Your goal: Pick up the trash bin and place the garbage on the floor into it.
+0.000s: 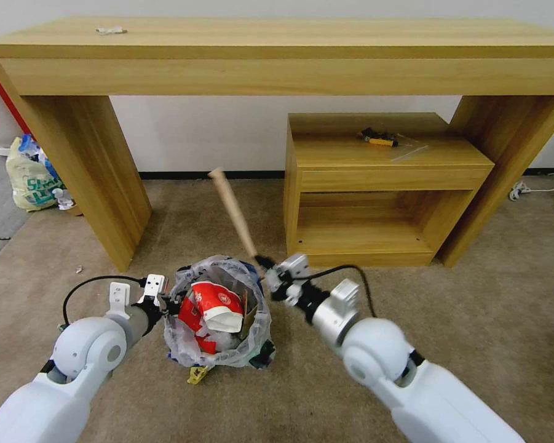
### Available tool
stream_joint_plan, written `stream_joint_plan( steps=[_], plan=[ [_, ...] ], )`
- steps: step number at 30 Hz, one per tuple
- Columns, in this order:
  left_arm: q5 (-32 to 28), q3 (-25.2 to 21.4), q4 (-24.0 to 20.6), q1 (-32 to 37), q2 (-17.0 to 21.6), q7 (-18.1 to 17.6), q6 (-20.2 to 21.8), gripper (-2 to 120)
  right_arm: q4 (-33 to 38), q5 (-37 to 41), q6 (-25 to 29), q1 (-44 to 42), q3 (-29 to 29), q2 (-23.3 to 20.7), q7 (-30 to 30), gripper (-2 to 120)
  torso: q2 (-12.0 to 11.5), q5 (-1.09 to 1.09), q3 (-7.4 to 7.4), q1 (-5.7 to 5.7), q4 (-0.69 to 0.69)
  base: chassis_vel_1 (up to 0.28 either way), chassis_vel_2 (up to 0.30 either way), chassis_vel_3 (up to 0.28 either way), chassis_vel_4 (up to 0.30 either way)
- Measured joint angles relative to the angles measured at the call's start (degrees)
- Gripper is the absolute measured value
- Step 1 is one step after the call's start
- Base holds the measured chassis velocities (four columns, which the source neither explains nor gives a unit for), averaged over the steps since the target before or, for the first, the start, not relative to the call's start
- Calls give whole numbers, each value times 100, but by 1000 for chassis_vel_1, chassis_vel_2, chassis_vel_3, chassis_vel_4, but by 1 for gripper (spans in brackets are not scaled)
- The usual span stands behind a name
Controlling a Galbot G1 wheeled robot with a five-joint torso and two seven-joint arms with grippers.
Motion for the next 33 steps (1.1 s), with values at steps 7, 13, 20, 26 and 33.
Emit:
stream_joint_plan(
  steps=[7,13,20,26,33],
  plan=[
    [-48,78,6,-89,188,51,0,0,-347,-72,-85,193,-430,198,27,0,0,0,0,0,1,0,0,0,0],
    [-61,44,4,-69,313,150,0,0,-483,-173,-146,192,-538,142,59,0,0,0,0,0,-1,0,0,0,0],
    [-58,27,4,-56,331,203,0,0,-664,-219,-194,184,-637,332,151,15,0,0,-1,0,0,0,0,0,0],
    [-37,-20,29,-49,372,276,0,0,-724,-262,-184,121,-671,472,222,41,0,0,0,0,0,0,0,0,0],
    [-23,-46,63,-30,374,310,0,0,-705,-309,-169,9,-618,472,244,61,0,0,0,0,0,0,0,0,0]
  ],
)
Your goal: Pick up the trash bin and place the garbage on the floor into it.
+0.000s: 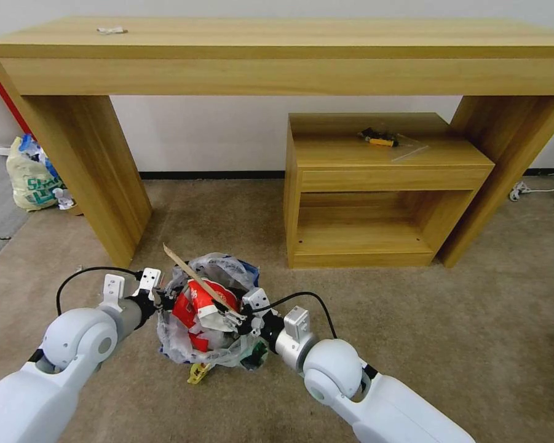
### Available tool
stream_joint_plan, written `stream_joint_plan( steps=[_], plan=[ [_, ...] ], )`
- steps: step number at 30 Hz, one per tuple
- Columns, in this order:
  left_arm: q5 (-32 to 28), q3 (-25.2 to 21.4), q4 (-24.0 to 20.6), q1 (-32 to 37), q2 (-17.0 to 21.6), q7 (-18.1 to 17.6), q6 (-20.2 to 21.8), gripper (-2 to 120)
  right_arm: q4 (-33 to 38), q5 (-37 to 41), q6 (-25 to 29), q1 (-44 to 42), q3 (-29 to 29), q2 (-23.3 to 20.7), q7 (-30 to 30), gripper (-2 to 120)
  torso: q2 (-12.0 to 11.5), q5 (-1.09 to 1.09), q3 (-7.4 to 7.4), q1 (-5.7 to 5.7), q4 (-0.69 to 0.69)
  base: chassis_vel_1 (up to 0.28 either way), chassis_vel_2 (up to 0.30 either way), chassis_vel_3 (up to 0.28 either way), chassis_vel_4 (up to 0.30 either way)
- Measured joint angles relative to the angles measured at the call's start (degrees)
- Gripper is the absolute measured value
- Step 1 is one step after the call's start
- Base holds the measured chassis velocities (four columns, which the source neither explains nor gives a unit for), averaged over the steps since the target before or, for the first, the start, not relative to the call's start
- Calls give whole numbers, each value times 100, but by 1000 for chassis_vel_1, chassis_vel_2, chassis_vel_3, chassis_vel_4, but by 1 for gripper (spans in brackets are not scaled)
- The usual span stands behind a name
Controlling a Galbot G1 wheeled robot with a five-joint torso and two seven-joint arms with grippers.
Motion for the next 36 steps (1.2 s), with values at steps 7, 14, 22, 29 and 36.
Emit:
stream_joint_plan(
  steps=[7,14,22,29,36],
  plan=[
    [11,-47,75,-2,-82,10,0,0,129,6,28,-90,331,26,130,88,0,0,0,0,0,0,0,0,0],
    [115,-166,72,199,-333,-4,0,0,253,-35,113,-355,999,184,517,100,0,1,0,0,1,0,0,0,0],
    [166,-307,-19,330,-507,-30,0,0,339,-742,349,-1183,2444,585,399,100,0,1,0,0,-1,0,0,0,0],
    [147,-317,-98,337,-563,-81,0,0,571,-865,581,-1867,3359,654,264,100,0,1,0,0,-1,0,0,0,0],
    [151,-293,-108,354,-607,-99,0,0,585,-955,676,-2110,3745,694,191,100,0,1,0,0,-1,32,43,-32,-42]
  ],
)
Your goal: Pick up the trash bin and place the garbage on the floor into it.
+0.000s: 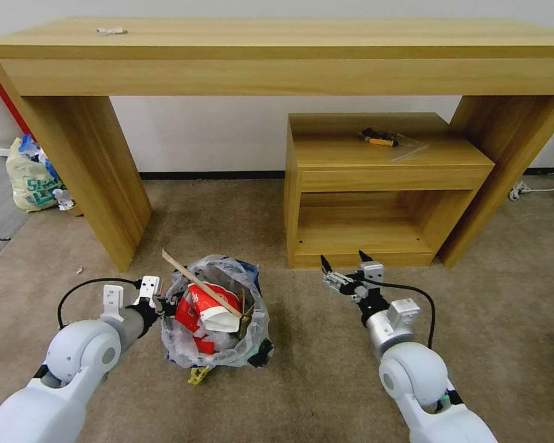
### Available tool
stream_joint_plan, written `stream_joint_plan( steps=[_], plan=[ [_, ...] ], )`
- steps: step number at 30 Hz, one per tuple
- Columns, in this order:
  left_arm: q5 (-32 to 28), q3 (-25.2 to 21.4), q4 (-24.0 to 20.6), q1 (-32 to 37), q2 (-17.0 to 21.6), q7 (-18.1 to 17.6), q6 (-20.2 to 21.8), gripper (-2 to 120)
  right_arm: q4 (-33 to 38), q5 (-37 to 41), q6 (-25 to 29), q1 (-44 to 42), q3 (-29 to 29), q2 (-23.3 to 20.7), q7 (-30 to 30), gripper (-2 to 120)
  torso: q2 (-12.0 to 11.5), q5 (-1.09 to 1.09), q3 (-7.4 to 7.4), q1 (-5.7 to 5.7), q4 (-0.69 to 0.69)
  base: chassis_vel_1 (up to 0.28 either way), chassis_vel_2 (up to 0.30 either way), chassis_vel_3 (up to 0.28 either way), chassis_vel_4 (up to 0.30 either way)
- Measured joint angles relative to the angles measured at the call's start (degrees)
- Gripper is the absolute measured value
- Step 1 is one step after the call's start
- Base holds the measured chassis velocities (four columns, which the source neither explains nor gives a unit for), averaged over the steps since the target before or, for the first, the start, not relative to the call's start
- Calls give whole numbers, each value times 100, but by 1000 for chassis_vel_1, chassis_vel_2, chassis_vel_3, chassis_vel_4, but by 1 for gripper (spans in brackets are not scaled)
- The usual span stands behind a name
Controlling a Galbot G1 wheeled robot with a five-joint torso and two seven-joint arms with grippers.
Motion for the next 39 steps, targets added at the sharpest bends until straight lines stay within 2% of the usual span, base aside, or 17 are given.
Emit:
stream_joint_plan(
  steps=[14,39],
  plan=[
    [-3,0,-2,20,72,-26,0,0,-139,43,51,-47,265,-14,-51,100,0,-3,0,0,2,174,181,-174,-176],
    [-40,-85,-29,97,128,-5,0,0,-284,-208,107,-132,75,71,-15,100,0,-1,0,0,0,134,137,-139,-131]
  ],
)
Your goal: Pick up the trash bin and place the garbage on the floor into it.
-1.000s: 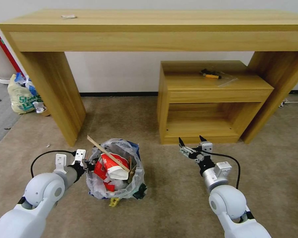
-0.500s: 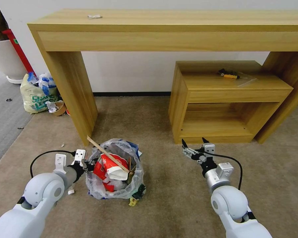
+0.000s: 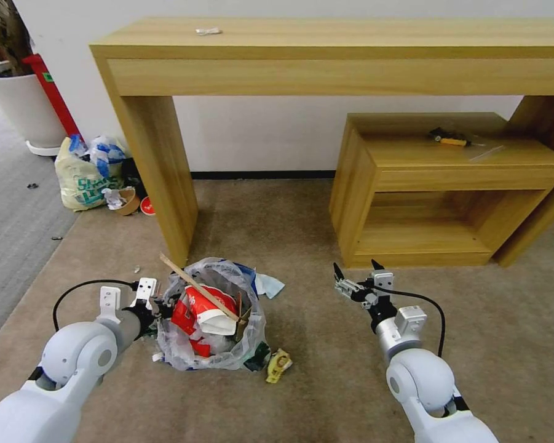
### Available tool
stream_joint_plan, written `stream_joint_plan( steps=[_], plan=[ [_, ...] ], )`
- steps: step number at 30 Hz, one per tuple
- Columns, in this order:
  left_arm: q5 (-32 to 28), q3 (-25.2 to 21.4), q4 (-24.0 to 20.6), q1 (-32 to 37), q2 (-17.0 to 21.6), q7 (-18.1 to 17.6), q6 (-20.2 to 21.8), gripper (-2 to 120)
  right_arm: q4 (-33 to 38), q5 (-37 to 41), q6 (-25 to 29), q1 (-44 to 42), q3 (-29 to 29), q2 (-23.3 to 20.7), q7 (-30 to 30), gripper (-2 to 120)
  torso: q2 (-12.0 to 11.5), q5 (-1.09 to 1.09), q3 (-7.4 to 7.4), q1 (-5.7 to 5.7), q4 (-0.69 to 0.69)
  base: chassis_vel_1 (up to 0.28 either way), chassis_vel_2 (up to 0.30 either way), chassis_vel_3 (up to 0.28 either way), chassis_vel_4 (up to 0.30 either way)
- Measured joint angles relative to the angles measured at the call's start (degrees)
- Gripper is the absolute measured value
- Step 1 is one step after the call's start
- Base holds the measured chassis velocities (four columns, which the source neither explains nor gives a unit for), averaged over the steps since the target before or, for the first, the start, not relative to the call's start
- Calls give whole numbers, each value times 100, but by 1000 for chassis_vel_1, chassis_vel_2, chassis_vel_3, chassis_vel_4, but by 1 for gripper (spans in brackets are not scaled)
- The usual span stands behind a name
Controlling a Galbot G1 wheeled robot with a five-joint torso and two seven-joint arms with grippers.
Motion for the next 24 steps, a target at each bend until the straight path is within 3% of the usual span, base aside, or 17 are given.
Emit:
stream_joint_plan(
  steps=[18,24],
  plan=[
    [12,-31,-25,41,-11,10,0,0,-122,11,-62,-106,12,-13,12,100,1,-1,0,0,2,188,194,-186,-194],
    [13,-55,-25,31,-28,22,0,0,-603,705,-401,-440,302,-42,-42,100,0,1,0,0,-3,11,13,-16,-7]
  ],
)
